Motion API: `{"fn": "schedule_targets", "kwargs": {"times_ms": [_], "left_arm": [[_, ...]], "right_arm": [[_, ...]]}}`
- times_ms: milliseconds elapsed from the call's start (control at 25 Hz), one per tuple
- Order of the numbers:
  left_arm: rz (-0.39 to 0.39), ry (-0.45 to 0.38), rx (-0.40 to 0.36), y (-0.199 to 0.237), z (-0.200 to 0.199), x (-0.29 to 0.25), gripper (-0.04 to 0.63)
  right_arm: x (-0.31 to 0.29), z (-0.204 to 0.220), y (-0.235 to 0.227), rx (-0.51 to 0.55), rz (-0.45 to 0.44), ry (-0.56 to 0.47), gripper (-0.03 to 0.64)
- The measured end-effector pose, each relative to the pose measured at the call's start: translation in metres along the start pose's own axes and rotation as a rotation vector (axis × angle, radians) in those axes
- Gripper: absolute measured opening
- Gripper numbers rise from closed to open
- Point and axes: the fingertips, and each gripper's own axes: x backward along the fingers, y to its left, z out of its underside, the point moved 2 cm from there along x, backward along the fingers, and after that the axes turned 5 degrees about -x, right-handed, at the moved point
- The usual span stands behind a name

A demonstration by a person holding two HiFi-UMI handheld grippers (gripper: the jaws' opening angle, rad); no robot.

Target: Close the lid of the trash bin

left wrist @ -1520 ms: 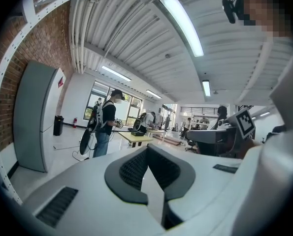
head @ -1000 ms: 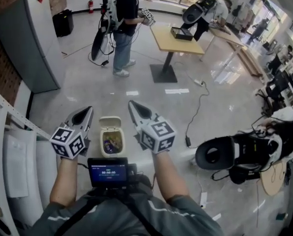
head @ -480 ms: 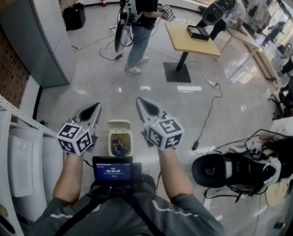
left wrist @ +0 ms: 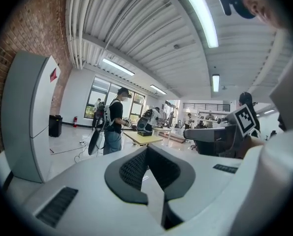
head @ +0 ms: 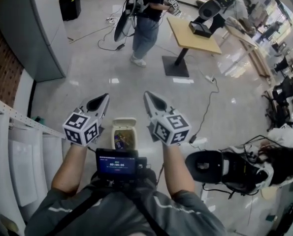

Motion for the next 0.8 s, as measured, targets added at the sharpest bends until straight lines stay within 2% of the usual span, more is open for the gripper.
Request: {"fn": "schedule_targets", "kwargs": {"times_ms": [120,200,520,680,800], "left_arm": [[-0.010,-0.022,0.018,0.014,0.000,0.007,-0.005],[-0.006,-0.014,0.024,0.021,0.005,-0.006,-0.005],[-0.041,0.138,0.086,0.023,0.061,-0.040,-0.005],[-0.070,0.182,0.146,0.024,0.083,-0.048,-0.005],[-0.074,0.223,0.164,0.023,0.103,-0.054,-0.005]], "right_arm": [[-0.012,0.013,0.010,-0.024,0.012,0.034,0.012],[-0.024,0.022,0.001,-0.033,0.016,0.052,0.012],[-0.049,0.082,-0.036,-0.085,-0.007,0.194,0.012],[-0.063,0.103,-0.043,-0.077,-0.043,0.239,0.012],[-0.072,0.121,-0.048,-0.098,-0.037,0.274,0.012]]}}
